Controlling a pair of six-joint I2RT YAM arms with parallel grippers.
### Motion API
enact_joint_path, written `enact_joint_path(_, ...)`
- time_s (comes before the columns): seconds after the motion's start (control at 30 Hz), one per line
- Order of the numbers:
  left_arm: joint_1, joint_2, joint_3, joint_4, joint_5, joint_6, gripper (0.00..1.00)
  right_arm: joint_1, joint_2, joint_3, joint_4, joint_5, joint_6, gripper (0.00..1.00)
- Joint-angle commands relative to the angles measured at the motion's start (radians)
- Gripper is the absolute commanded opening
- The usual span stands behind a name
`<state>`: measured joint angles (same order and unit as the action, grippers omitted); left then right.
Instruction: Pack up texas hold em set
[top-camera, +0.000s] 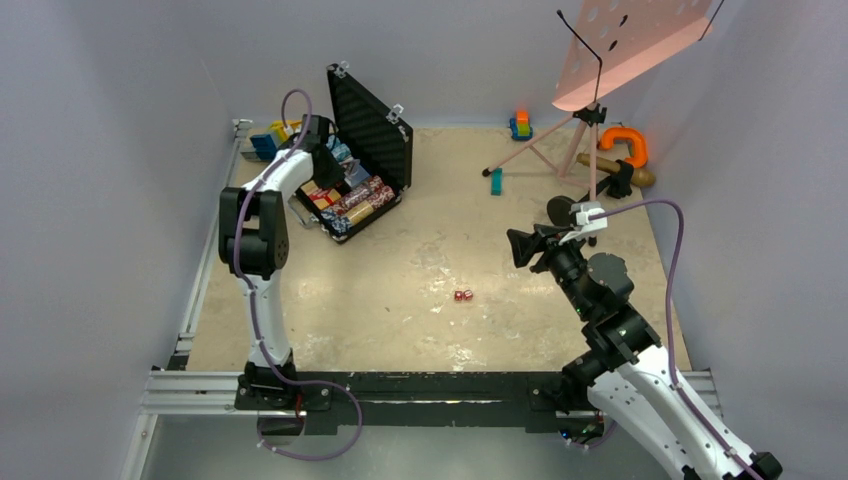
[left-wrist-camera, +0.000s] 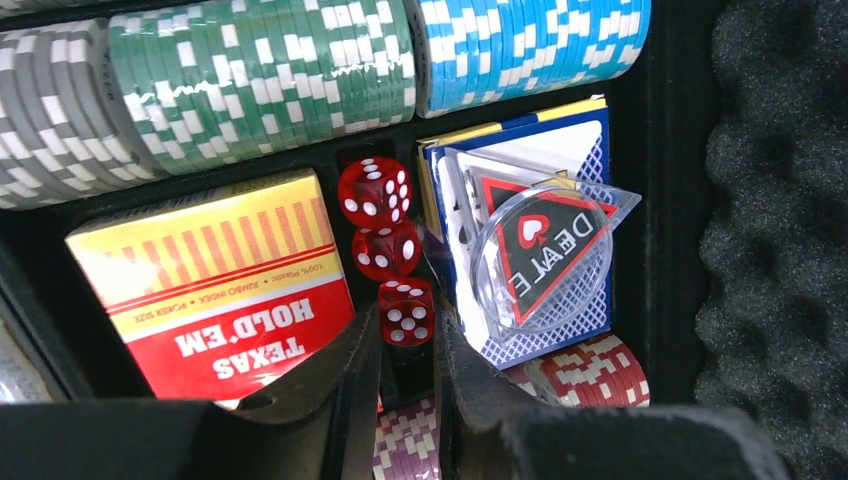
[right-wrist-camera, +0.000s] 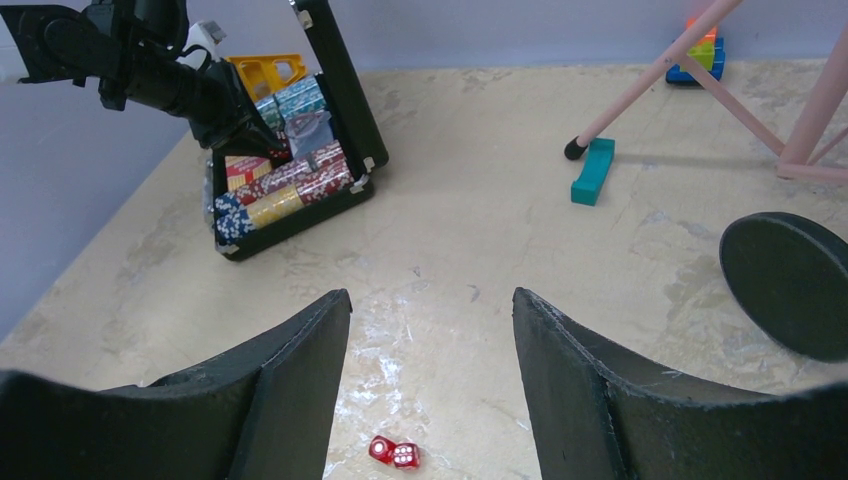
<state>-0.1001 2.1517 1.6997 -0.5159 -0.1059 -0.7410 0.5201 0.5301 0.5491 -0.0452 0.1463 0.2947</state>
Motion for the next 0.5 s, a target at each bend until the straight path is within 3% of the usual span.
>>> enact_joint_path(0.0, 0.007, 0.021, 0.054, 0.008, 0.021, -0.002, 0.0, -0.003, 0.003, 0.004, 0.026, 0.022, 0.0, 0.65)
enact_joint_path(0.33, 0.007, 0.025, 0.058, -0.008, -0.002, -0.001, 0.0, -0.003, 0.011, 0.004, 0.027, 0.023, -0.001, 0.65)
enact_joint_path(0.47, 0.008, 0.023, 0.053, -0.009, -0.013, -0.006, 0.14, -0.003, 0.012, 0.003, 0.028, 0.024, -0.001, 0.65)
